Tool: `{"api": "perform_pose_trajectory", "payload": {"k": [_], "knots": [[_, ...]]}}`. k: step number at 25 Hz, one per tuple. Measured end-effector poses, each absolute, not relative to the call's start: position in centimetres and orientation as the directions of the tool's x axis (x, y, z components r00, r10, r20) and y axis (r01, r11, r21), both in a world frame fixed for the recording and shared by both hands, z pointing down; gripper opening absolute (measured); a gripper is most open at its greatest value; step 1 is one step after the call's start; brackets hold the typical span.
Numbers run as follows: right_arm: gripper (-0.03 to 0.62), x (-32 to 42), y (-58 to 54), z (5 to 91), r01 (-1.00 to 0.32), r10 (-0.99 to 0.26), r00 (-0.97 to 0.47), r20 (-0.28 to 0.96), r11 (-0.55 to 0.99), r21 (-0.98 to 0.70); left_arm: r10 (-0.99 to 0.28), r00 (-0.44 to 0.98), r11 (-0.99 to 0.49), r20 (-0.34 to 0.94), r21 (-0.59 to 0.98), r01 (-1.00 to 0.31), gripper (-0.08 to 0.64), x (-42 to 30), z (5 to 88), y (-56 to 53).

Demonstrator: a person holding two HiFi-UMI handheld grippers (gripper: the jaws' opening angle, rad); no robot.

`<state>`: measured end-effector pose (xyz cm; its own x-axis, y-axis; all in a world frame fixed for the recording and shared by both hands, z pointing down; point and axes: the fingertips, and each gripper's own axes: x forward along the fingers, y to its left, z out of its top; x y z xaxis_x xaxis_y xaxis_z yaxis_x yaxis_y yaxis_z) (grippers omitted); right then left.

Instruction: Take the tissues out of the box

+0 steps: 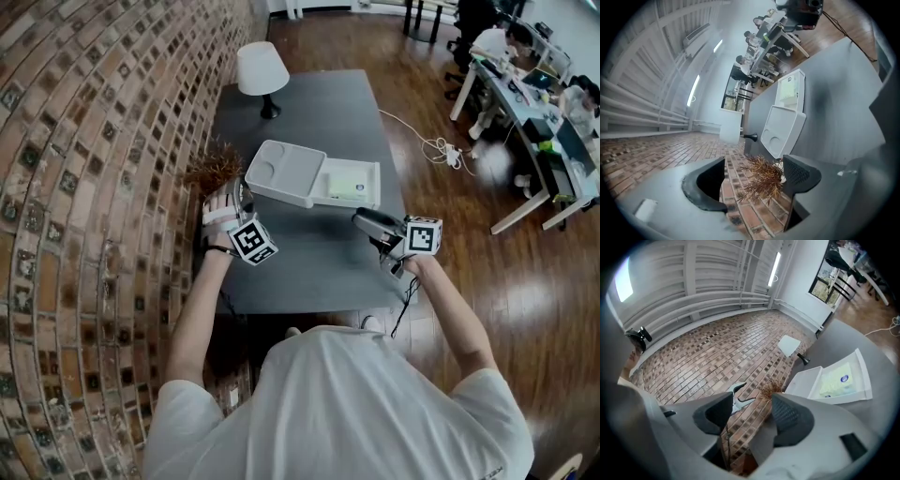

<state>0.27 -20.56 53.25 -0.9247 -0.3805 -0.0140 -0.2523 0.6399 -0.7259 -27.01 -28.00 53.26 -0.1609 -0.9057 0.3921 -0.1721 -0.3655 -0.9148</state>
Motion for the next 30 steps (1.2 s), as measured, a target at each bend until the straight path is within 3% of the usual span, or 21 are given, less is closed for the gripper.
{"api": "perform_pose_trajectory", "payload": {"k": [16, 30], "knots": [[0.258, 3.1, -22.8, 53.7, -0.435, -0.431, -0.891, 0.145, 0.716, -0.546, -0.813, -0.179, -0.452, 0.553, -0.795, -0.405, 0.396, -29.7, 57.4, -26.3], [0.258, 5.5, -23.4, 51.4, -0.515, -0.472, -0.857, 0.206, 0.786, -0.342, -0.779, -0.118, -0.446, 0.615, -0.677, -0.585, 0.394, -31.4, 57.7, -23.9]]}}
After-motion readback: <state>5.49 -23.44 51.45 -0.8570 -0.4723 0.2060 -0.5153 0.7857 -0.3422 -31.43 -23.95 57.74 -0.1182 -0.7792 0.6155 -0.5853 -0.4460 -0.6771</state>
